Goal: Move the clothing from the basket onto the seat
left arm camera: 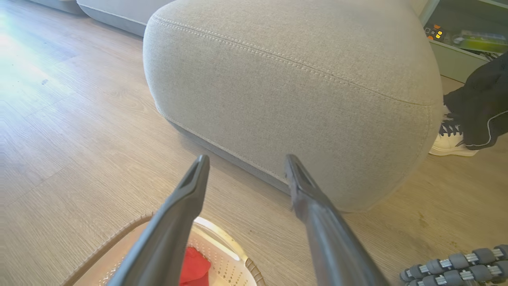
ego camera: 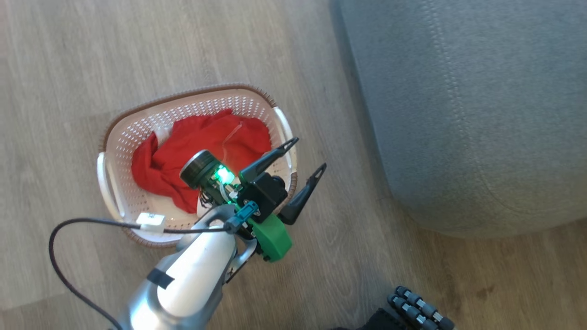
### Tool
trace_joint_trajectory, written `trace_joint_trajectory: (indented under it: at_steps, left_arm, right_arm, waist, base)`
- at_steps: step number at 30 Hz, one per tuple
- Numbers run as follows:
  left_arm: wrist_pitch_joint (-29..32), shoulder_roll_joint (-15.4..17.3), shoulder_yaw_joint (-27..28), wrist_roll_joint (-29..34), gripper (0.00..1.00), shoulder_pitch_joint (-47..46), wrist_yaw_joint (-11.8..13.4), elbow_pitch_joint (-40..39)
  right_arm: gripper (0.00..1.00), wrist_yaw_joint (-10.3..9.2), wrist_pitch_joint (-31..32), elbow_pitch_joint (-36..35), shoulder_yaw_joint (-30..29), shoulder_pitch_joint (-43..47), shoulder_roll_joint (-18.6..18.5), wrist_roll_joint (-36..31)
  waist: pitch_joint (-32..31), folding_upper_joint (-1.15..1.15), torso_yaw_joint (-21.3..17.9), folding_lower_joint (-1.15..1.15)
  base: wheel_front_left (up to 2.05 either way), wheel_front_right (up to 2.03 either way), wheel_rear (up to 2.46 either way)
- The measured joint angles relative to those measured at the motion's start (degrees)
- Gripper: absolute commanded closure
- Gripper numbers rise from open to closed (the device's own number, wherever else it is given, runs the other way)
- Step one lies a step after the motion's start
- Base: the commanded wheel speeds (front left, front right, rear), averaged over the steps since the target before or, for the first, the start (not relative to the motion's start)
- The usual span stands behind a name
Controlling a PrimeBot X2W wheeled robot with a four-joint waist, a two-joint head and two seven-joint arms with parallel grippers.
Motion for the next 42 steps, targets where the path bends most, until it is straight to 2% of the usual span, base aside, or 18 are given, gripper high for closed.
trace_joint_trajectory:
  at_steps: [5, 8, 17, 27, 28, 29, 30, 42]
  left_arm:
    - [0.0, -0.1, 0.73, 0.0, 0.0, -0.46, 0.01, -0.19]
    - [0.0, -0.18, 0.87, 0.03, 0.0, -0.46, 0.0, -0.36]
    - [0.0, -0.54, 1.89, 0.62, 0.0, -1.26, 0.0, -2.22]
    - [0.0, -0.55, 2.38, 0.63, 0.0, -1.08, 0.0, -3.46]
    - [0.0, -0.52, 2.53, 0.63, 0.0, -1.08, 0.0, -3.59]
    - [0.0, -0.52, 2.57, 0.63, 0.0, -1.06, 0.0, -3.59]
    - [0.0, -0.52, 2.61, 0.64, 0.0, -1.03, 0.0, -3.59]
    - [0.0, -0.65, 2.7, 0.98, 0.0, 0.17, 0.0, -3.27]
  right_arm:
    - [1.0, 0.0, 0.0, 14.45, -2.5, -5.34, -1.0, 1.96]
    - [1.0, 0.0, 0.01, 19.36, -2.65, -8.34, -0.89, 3.26]
    - [1.0, 0.0, 0.09, 24.81, 0.78, -12.52, -0.59, 4.15]
    - [1.0, 0.0, 5.73, 27.02, 3.74, -12.88, 0.3, 7.08]
    - [0.93, 0.0, 6.26, 27.18, 4.04, -12.9, 0.22, 7.61]
    - [0.57, 0.0, 6.26, 27.38, 4.2, -12.9, 0.21, 7.83]
    - [0.0, 0.0, 6.24, 27.55, 4.43, -12.9, 0.15, 7.94]
    - [0.0, 0.0, 9.16, 29.13, 7.1, -12.92, 0.29, 8.03]
  waist:
    - [1.07, 0.0, 1.98, 0.0]
    - [1.68, 0.0, 2.74, 0.0]
    - [3.16, 0.0, 4.3, 0.0]
    - [3.31, 0.0, 5.8, 0.0]
    - [3.31, 0.0, 5.88, 0.0]
    - [3.29, 0.0, 5.89, 0.0]
    - [3.27, 0.0, 5.87, 0.0]
    - [1.31, 0.0, 5.02, -0.01]
  base:
    - [0.0, 0.0, 0.0]
    - [0.0, 0.0, 0.0]
    - [0.0, 0.0, 0.0]
    - [0.0, 0.0, 0.0]
    - [0.0, 0.0, 0.0]
    - [0.0, 0.0, 0.0]
    - [0.0, 0.0, 0.0]
    - [0.0, 0.0, 0.0]
